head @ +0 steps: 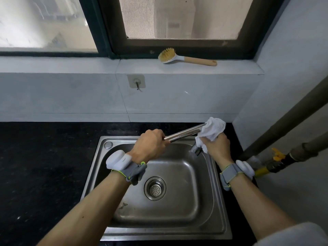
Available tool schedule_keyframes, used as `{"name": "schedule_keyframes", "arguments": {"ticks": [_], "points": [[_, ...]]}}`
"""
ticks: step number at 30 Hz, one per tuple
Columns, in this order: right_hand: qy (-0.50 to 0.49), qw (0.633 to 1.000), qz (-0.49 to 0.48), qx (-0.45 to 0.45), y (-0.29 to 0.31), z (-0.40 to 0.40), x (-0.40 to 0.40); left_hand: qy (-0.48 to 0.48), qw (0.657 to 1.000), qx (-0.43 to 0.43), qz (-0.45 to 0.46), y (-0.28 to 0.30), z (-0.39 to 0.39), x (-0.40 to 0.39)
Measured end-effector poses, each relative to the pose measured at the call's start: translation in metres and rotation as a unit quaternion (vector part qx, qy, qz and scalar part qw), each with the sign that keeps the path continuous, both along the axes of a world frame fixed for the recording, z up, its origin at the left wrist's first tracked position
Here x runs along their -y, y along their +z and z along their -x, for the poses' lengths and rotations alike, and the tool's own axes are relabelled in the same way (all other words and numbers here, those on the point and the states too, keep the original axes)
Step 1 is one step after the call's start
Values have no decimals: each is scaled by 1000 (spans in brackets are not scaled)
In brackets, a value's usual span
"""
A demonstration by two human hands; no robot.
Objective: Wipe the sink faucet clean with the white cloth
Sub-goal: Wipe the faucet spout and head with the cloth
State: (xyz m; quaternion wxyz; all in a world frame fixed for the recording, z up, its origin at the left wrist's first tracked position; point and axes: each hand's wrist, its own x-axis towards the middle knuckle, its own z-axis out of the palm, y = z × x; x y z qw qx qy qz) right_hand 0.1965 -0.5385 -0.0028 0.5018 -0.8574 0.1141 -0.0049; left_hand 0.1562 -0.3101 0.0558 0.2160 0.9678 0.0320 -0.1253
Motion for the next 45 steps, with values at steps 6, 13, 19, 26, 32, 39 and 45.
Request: {"name": "schedule_keyframes", "arguments": {"ticks": [6, 13, 19, 26, 32, 39, 45], "points": [[-24, 996, 78, 36, -16, -21, -3, 0, 1000, 4, 8, -2, 2, 0], [-47, 984, 166, 43, -66, -40, -1, 5, 1000, 5, 7, -1, 3, 0], [41, 972, 233, 7, -38, -35, 10, -4, 1000, 6, 4, -2, 1, 0], [132, 948, 288, -19, -20, -47, 36, -7, 1000, 5, -2, -1, 1, 0], [106, 951, 284, -57, -15, -62, 39, -3, 1000, 5, 0, 0, 4, 3], [-14, 990, 112, -79, -18, -66, 41, -5, 1000, 10, -2, 1, 6, 3], [28, 987, -41, -156, -4, -50, 29, -3, 1000, 11, -3, 0, 6, 3]]}}
